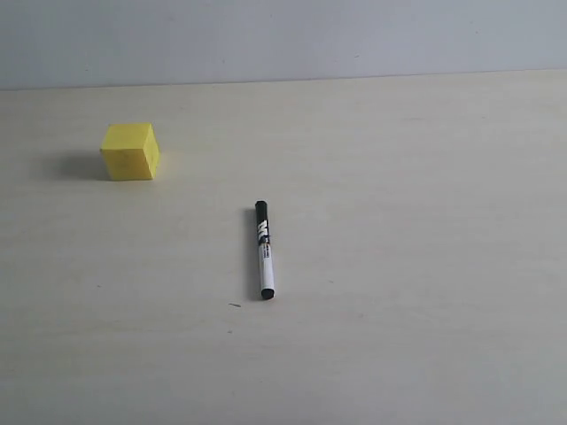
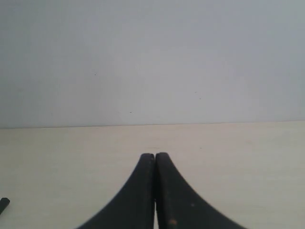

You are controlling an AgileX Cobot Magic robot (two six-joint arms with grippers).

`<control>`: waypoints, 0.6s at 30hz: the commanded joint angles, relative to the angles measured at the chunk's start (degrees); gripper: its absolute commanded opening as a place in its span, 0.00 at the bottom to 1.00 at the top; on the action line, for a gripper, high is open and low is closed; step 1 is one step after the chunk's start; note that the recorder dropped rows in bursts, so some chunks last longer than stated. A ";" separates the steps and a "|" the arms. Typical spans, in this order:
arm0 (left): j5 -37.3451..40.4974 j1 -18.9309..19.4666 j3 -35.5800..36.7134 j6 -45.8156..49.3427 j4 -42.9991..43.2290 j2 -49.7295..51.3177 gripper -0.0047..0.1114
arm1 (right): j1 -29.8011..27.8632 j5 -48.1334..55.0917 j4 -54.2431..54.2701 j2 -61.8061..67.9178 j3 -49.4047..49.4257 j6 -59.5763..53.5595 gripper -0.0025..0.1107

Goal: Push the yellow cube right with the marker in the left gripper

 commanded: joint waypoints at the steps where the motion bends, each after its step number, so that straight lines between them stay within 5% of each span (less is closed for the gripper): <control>1: 2.50 -0.02 -17.60 -0.63 0.48 14.93 0.04 | -0.34 -0.11 -0.09 -0.37 0.27 -0.04 0.02; 3: 9.45 -0.02 -30.56 2.02 5.98 26.14 0.04 | -0.34 -0.11 -0.09 -0.37 0.27 -0.04 0.02; 7: 40.92 -0.02 -54.24 6.09 25.96 40.54 0.04 | -0.34 -0.11 -0.09 -0.37 0.27 -0.04 0.02; 10: 53.86 -0.02 -61.70 13.13 31.51 48.14 0.04 | -0.34 -0.11 -0.09 -0.37 0.27 -0.04 0.02; 15: 75.44 -0.02 -70.86 8.39 31.51 63.03 0.04 | -0.34 -0.11 -0.09 -0.37 0.27 -0.04 0.02; 18: 84.74 -0.02 -75.54 9.10 24.79 72.92 0.05 | -0.34 -0.11 -0.09 -0.37 0.27 -0.04 0.02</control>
